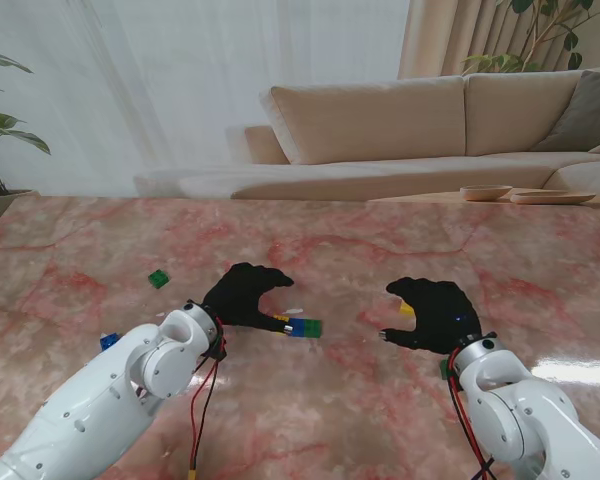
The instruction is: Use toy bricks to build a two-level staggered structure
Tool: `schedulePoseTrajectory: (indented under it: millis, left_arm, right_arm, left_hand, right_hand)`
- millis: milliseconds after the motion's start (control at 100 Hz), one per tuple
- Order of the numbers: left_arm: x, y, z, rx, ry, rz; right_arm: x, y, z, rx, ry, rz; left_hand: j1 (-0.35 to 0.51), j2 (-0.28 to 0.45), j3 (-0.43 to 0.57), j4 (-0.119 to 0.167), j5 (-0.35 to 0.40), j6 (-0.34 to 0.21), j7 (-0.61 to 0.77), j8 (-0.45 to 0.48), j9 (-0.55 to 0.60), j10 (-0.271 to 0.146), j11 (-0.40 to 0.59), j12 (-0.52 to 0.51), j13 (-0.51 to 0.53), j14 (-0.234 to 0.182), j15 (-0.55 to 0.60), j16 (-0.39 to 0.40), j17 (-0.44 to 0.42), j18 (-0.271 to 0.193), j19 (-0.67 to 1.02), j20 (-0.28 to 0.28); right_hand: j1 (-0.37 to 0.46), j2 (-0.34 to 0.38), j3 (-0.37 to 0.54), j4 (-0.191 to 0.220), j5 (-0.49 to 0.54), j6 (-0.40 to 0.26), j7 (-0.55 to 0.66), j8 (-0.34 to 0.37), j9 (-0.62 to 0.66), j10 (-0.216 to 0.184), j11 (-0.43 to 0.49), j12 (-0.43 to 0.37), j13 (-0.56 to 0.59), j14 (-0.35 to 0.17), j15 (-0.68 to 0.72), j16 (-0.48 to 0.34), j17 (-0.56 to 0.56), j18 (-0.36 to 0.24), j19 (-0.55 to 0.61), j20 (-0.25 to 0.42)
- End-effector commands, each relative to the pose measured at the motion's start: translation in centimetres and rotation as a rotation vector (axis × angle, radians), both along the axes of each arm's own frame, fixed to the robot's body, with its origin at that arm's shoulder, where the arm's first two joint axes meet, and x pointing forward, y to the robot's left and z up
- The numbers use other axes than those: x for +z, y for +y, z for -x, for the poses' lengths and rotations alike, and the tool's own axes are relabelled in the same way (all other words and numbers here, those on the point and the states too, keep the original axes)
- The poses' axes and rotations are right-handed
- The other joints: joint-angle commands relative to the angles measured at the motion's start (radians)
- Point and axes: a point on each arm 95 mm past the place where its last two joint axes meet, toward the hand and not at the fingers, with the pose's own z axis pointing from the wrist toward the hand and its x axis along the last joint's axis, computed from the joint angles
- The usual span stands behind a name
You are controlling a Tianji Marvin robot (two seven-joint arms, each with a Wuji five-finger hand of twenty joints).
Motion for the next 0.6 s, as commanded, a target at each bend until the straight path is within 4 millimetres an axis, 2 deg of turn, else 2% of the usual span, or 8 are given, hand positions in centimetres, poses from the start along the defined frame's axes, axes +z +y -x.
schedulePoseTrajectory:
  millis: [0, 30, 50, 100, 110, 130, 380, 590]
  left_arm:
    - [-0.3, 0.8, 0.8, 0.011, 0.008, 0.013]
    - [0.0, 1.1, 1.0, 0.017, 0.013, 0.034]
    - [0.1, 1.3, 1.2, 0.019, 0.016, 0.046]
    - [0.5, 1.7, 1.6, 0.023, 0.010, 0.064]
    - [0.5, 1.8, 1.7, 0.024, 0.009, 0.066]
    - [0.6, 2.0, 1.8, 0.025, 0.005, 0.071]
    - [1.6, 3.6, 3.4, 0.047, -0.025, 0.099]
    - [1.6, 4.3, 3.9, 0.073, -0.021, 0.127]
  right_arm:
    - [0.1, -0.3, -0.1, -0.014, 0.018, 0.009]
    - [0.2, -0.3, -0.2, -0.016, 0.019, 0.012]
    - [0.2, -0.4, -0.3, -0.017, 0.019, 0.016]
    - [0.4, -0.5, -0.5, -0.021, 0.021, 0.026]
    - [0.4, -0.6, -0.5, -0.022, 0.023, 0.028]
    - [0.5, -0.6, -0.6, -0.024, 0.025, 0.030]
    - [1.1, -1.8, -1.3, -0.062, 0.055, 0.086]
    - [1.0, -2.8, -1.6, -0.109, 0.094, 0.135]
  left_hand:
    - [0.013, 0.080, -0.092, 0.039, -0.017, 0.029, -0.044, -0.024, -0.037, 0.015, -0.035, -0.037, -0.049, -0.041, -0.038, -0.034, 0.008, -0.058, -0.032, -0.047]
    - [0.018, 0.084, -0.102, 0.045, -0.015, 0.035, -0.053, -0.029, -0.040, 0.017, -0.042, -0.043, -0.052, -0.042, -0.043, -0.039, 0.010, -0.068, -0.036, -0.057]
    - [0.026, 0.093, -0.122, 0.052, -0.008, 0.039, -0.065, -0.036, -0.044, 0.019, -0.041, -0.051, -0.057, -0.043, -0.041, -0.044, 0.016, -0.081, -0.047, -0.085]
    - [0.018, 0.113, -0.127, 0.056, -0.004, 0.040, -0.068, -0.038, -0.049, 0.020, -0.044, -0.056, -0.062, -0.048, -0.043, -0.047, 0.017, -0.090, -0.048, -0.092]
    - [0.017, 0.122, -0.136, 0.067, 0.000, 0.041, -0.078, -0.044, -0.049, 0.021, -0.048, -0.066, -0.064, -0.048, -0.044, -0.052, 0.020, -0.093, -0.051, -0.109]
    - [0.018, 0.124, -0.138, 0.070, 0.004, 0.042, -0.079, -0.044, -0.048, 0.021, -0.048, -0.068, -0.063, -0.048, -0.043, -0.053, 0.020, -0.093, -0.051, -0.114]
    - [0.032, 0.122, -0.137, 0.084, 0.009, 0.051, -0.082, -0.045, -0.046, 0.025, -0.049, -0.073, -0.069, -0.050, -0.041, -0.057, 0.016, -0.093, -0.053, -0.131]
    - [0.039, 0.121, -0.137, 0.087, 0.017, 0.056, -0.088, -0.046, -0.049, 0.026, -0.057, -0.078, -0.072, -0.050, -0.043, -0.061, 0.016, -0.091, -0.056, -0.139]
  right_hand:
    - [-0.003, -0.008, 0.009, 0.028, 0.014, -0.003, -0.010, -0.009, -0.008, 0.017, -0.019, -0.011, -0.032, 0.011, -0.004, -0.010, -0.012, 0.011, 0.008, -0.002]
    - [-0.003, -0.007, 0.009, 0.028, 0.013, -0.002, -0.010, -0.009, -0.008, 0.018, -0.019, -0.011, -0.031, 0.010, -0.004, -0.010, -0.012, 0.010, 0.008, -0.002]
    - [-0.003, -0.008, 0.009, 0.029, 0.012, -0.001, -0.011, -0.009, -0.009, 0.016, -0.019, -0.011, -0.030, 0.011, -0.004, -0.010, -0.011, 0.010, 0.009, -0.002]
    - [-0.004, -0.008, 0.009, 0.029, 0.012, -0.001, -0.011, -0.009, -0.007, 0.016, -0.019, -0.011, -0.028, 0.011, -0.003, -0.009, -0.011, 0.010, 0.009, -0.001]
    - [-0.004, -0.009, 0.009, 0.029, 0.011, 0.000, -0.011, -0.009, -0.007, 0.016, -0.019, -0.011, -0.028, 0.011, -0.003, -0.009, -0.011, 0.010, 0.009, -0.001]
    - [-0.004, -0.009, 0.009, 0.029, 0.010, 0.001, -0.011, -0.009, -0.008, 0.016, -0.019, -0.011, -0.027, 0.012, -0.003, -0.009, -0.011, 0.010, 0.009, -0.001]
    - [-0.003, -0.018, 0.007, 0.030, -0.002, 0.014, -0.014, -0.008, -0.003, 0.013, -0.014, -0.007, -0.009, 0.011, 0.003, -0.005, -0.003, 0.011, 0.016, 0.002]
    - [0.000, -0.027, 0.005, 0.030, -0.009, 0.019, -0.015, -0.005, -0.004, 0.014, -0.009, -0.004, -0.003, 0.011, 0.006, -0.002, 0.000, 0.011, 0.020, 0.004]
